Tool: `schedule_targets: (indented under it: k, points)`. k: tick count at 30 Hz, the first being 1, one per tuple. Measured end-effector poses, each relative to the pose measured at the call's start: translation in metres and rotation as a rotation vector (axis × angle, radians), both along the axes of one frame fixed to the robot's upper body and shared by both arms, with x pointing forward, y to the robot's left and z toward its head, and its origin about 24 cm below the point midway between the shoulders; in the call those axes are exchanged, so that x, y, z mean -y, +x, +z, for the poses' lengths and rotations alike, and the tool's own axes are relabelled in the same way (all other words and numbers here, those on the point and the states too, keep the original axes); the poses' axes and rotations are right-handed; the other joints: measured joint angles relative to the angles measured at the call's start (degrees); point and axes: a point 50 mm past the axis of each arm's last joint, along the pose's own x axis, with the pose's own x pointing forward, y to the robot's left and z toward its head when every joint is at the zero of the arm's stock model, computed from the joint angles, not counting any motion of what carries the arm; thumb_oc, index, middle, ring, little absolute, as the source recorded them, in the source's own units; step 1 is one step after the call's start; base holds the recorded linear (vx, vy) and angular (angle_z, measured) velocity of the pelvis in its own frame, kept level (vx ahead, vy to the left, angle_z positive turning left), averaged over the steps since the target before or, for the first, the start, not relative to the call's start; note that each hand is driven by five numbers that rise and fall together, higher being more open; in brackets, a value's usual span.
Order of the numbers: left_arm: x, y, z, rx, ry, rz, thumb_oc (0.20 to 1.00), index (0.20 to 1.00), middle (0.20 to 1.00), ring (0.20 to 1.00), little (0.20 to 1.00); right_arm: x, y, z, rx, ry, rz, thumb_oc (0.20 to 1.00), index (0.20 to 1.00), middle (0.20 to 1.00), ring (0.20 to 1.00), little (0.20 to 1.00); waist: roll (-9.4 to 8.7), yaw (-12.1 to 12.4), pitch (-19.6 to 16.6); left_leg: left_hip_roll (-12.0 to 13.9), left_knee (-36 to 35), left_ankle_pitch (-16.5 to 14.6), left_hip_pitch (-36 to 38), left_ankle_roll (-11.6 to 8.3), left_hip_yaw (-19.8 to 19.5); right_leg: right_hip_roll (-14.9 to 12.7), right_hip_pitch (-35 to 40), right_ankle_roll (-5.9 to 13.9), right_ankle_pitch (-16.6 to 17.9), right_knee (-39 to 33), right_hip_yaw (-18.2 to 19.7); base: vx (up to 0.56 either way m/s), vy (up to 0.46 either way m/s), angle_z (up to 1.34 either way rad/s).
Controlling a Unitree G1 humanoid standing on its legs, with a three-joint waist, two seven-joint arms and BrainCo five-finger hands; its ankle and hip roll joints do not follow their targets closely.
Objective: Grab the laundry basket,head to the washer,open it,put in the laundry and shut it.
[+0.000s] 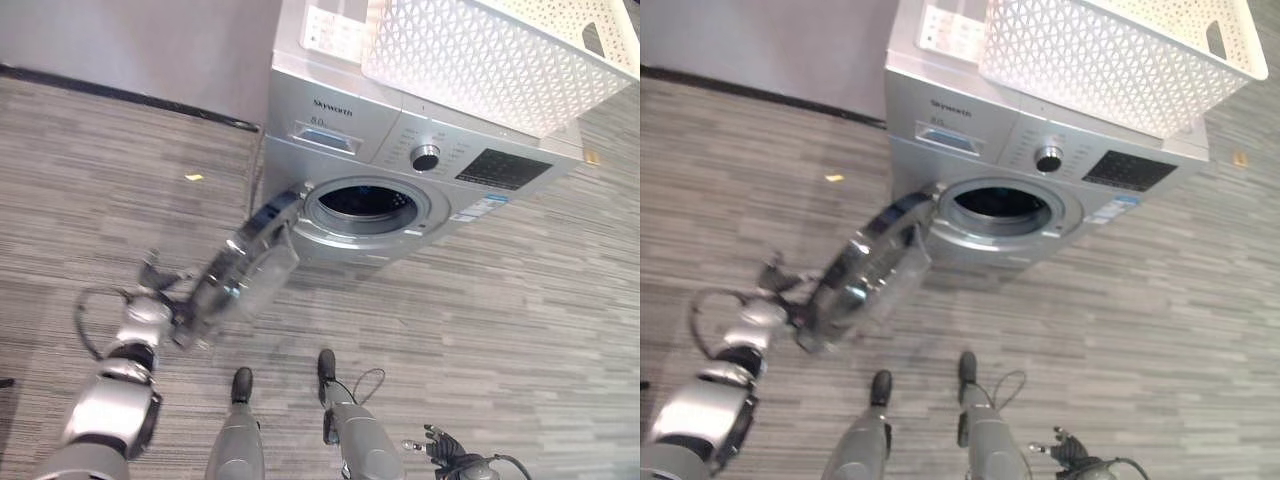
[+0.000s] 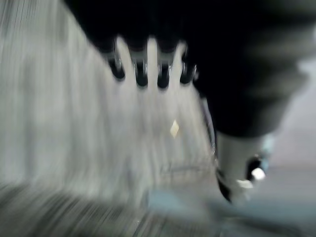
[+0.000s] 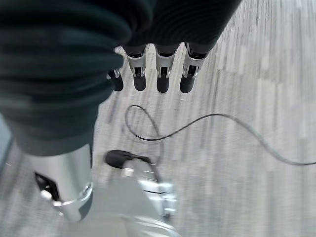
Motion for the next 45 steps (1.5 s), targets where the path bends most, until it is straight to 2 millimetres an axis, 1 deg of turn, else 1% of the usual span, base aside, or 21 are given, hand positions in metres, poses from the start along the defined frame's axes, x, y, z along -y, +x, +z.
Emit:
schedule_targets:
  k: [3,5,6,8,9,10,13,15,17,18,19,21,22,24,27,28,33,37,39,42,45]
  points:
    - [0.085,-0.039,-0.026,-0.051,-0.152,-0.29,1.0,1.0,1.0,1.0,1.0,0.015,0.013,0.007,0.029,-0.04,-0.06,1.0,1.0,1.0,1.0,1.0,4.54,-0.3,-0.6,0.8,-1.1,0.6,1.2,-0.73,-0.4,0.9,1.1,-0.48,-0.4,-0.1,-1.1,0.01,-0.12,0.07]
    - [0.143,-0.056,-0.026,-0.069,-0.261,-0.499,1.0,1.0,1.0,1.0,1.0,0.021,0.024,0.013,0.055,-0.06,-0.054,1.0,1.0,1.0,1.0,1.0,7.04,-0.4,-1.2,1.5,-1.9,0.9,2.4,-1.16,-1.2,1.5,2.2,-0.77,-0.9,-0.1,-1.7,0.0,-0.185,0.12]
    - [0.161,-0.058,-0.02,-0.051,-0.297,-0.564,1.0,1.0,1.0,1.0,1.0,0.019,0.032,0.015,0.075,-0.062,-0.051,1.0,1.0,1.0,1.0,1.0,7.55,-0.5,-1.2,1.9,-2.0,1.0,2.8,-1.24,-1.3,1.7,2.6,-0.86,-1.0,-0.1,-1.8,0.02,-0.144,0.07]
    - [0.203,-0.047,0.014,0.064,-0.313,-0.795,1.0,1.0,1.0,1.0,1.0,0.012,0.044,0.02,0.128,-0.06,-0.02,1.0,1.0,1.0,1.0,1.0,8.91,-1.8,-2.0,3.0,-3.0,1.6,3.6,-2.17,-1.8,3.1,3.2,-1.61,-1.2,-0.1,-2.6,0.02,-0.125,0.08]
    - [0.213,-0.039,0.024,0.097,-0.303,-0.836,1.0,1.0,1.0,1.0,1.0,0.011,0.043,0.019,0.125,-0.061,-0.014,1.0,1.0,1.0,1.0,1.0,9.31,-2.0,-2.2,3.4,-3.4,1.7,4.1,-2.36,-1.7,3.4,3.4,-1.84,-1.5,-0.1,-2.6,-0.01,-0.12,-0.01]
    - [0.231,-0.02,0.043,0.147,-0.241,-0.902,1.0,1.0,1.0,1.0,1.0,0.01,0.044,0.019,0.11,-0.069,0.008,1.0,1.0,1.0,1.0,1.0,10.25,-3.5,-2.8,4.1,-3.7,1.8,4.6,-2.57,-1.6,3.9,3.7,-1.92,-1.7,-0.1,-2.6,-0.02,-0.089,-0.14]
    - [0.244,0.009,0.075,0.241,-0.201,-0.905,1.0,1.0,1.0,1.0,1.0,0.015,0.037,0.017,0.092,-0.08,0.013,1.0,1.0,1.0,1.0,1.0,11.76,-6.7,-3.7,4.6,-3.8,1.7,3.5,-2.54,-1.4,4.6,2.5,-2.31,-1.8,-0.1,-2.2,0.01,-0.025,-0.17]
    - [0.255,0.027,0.101,0.308,-0.153,-0.906,1.0,1.0,1.0,1.0,1.0,0.019,0.032,0.017,0.079,-0.093,0.027,1.0,1.0,1.0,1.0,1.0,11.88,-9.1,-3.8,4.7,-3.8,1.8,3.9,-2.7,0.8,5.3,1.4,-2.18,-0.9,-0.1,0.4,0.08,-0.004,-0.51]
    - [0.249,0.044,0.118,0.352,-0.125,-0.864,1.0,1.0,1.0,1.0,1.0,0.025,0.039,0.023,0.109,-0.112,0.036,1.0,1.0,1.0,1.0,1.0,12.11,-10.1,-4.1,4.6,-4.9,1.4,4.8,-2.13,3.9,5.4,0.1,-2.11,-0.8,-0.2,3.3,0.08,-0.01,-0.98]
    - [0.236,0.051,0.117,0.362,-0.182,-0.76,1.0,1.0,1.0,1.0,1.0,0.04,0.037,0.027,0.105,-0.154,0.024,1.0,1.0,1.0,1.0,1.0,13.16,-11.4,-4.4,4.7,-6.5,1.3,6.2,-1.94,7.4,5.2,-0.5,-1.95,0.1,-0.1,4.1,0.08,-0.019,-0.96]
    - [0.231,0.051,0.112,0.349,-0.181,-0.738,1.0,1.0,1.0,1.0,1.0,0.047,0.025,0.024,0.062,-0.174,0.004,1.0,1.0,1.0,1.0,1.0,13.71,-11.9,-4.7,4.8,-6.6,1.1,6.4,-1.78,7.7,5.3,-0.5,-1.96,0.1,-0.1,4.2,0.07,-0.031,-0.7]
    - [0.219,0.043,0.085,0.267,-0.185,-0.69,1.0,1.0,1.0,1.0,1.0,0.054,0.002,0.018,-0.01,-0.195,-0.014,1.0,1.0,1.0,1.0,1.0,14.37,-11.9,-4.8,5.3,-6.5,1.0,7.1,-1.95,7.7,5.8,0.3,-2.39,-0.3,-0.1,4.0,0.05,-0.031,0.0]
    - [0.205,0.035,0.061,0.181,-0.179,-0.634,1.0,1.0,1.0,1.0,1.0,0.055,-0.008,0.015,-0.038,-0.198,-0.014,1.0,1.0,1.0,1.0,1.0,14.51,-11.7,-4.7,5.5,-6.5,1.1,7.7,-2.06,7.4,6.0,0.7,-2.67,-0.3,-0.1,3.7,0.04,-0.013,0.11]
    - [0.181,0.026,0.031,0.057,-0.118,-0.581,1.0,1.0,1.0,1.0,1.0,0.056,-0.013,0.014,-0.053,-0.197,-0.028,1.0,1.0,1.0,1.0,1.0,14.74,-11.7,-4.6,5.7,-6.5,1.2,7.7,-2.2,6.4,6.1,1.0,-2.96,-0.4,-0.1,3.3,0.03,0.002,0.15]
    - [0.153,0.021,0.011,-0.03,-0.045,-0.53,1.0,1.0,1.0,1.0,1.0,0.057,-0.009,0.015,-0.044,-0.197,-0.034,1.0,1.0,1.0,1.0,1.0,15.18,-10.9,-4.3,5.7,-6.5,1.2,7.7,-2.22,6.3,6.0,1.1,-2.88,-0.5,-0.1,3.3,0.03,0.003,0.06]
    - [0.134,0.02,0.006,-0.044,-0.039,-0.473,1.0,1.0,1.0,1.0,1.0,0.053,0.001,0.016,-0.018,-0.187,-0.028,1.0,1.0,1.0,1.0,1.0,15.51,-10.1,-4.2,5.5,-6.5,1.1,7.7,-2.03,6.1,5.8,1.2,-2.98,-0.6,-0.1,3.2,0.04,0.008,0.08]
    - [0.117,0.008,-0.003,-0.043,-0.079,-0.416,1.0,1.0,1.0,1.0,1.0,0.044,0.013,0.017,0.013,-0.162,-0.03,1.0,1.0,1.0,1.0,1.0,15.99,-8.6,-4.3,5.5,-6.5,1.0,8.7,-1.96,4.6,5.5,3.0,-2.82,-0.8,-0.1,1.4,0.06,-0.018,0.16]
    - [0.106,-0.042,-0.041,-0.163,-0.155,-0.365,1.0,1.0,1.0,1.0,1.0,0.044,-0.003,0.012,-0.017,-0.149,-0.075,1.0,1.0,1.0,1.0,1.0,16.34,-7.0,-4.8,6.1,-6.5,0.5,13.9,-2.25,3.0,5.8,9.2,-3.31,-2.7,-0.6,-0.5,0.05,-0.016,0.23]
    - [0.094,-0.06,-0.056,-0.236,-0.153,-0.33,1.0,1.0,1.0,1.0,1.0,0.043,0.002,0.013,-0.003,-0.147,-0.078,1.0,1.0,1.0,1.0,1.0,16.63,-5.1,-5.6,5.9,-6.5,0.3,13.7,-2.09,2.2,5.4,9.4,-3.12,-3.1,-0.5,-1.2,0.07,-0.016,0.22]
    - [0.061,-0.104,-0.086,-0.404,-0.131,-0.198,1.0,1.0,1.0,1.0,1.0,0.037,0.003,0.011,-0.003,-0.126,-0.089,1.0,1.0,1.0,1.0,1.0,16.19,-3.6,-7.1,6.1,-6.5,-0.1,16.5,-2.03,1.2,5.3,12.8,-3.07,-3.8,-0.6,-2.5,0.08,-0.007,0.19]
    - [0.032,-0.157,-0.109,-0.588,-0.104,-0.09,1.0,1.0,1.0,1.0,1.0,0.031,-0.004,0.007,-0.017,-0.103,-0.09,1.0,1.0,1.0,1.0,1.0,15.74,-2.9,-11.4,6.1,-6.5,-0.8,17.7,-1.76,0.3,5.2,14.6,-2.94,-4.7,-0.6,-3.0,0.04,0.011,0.11]
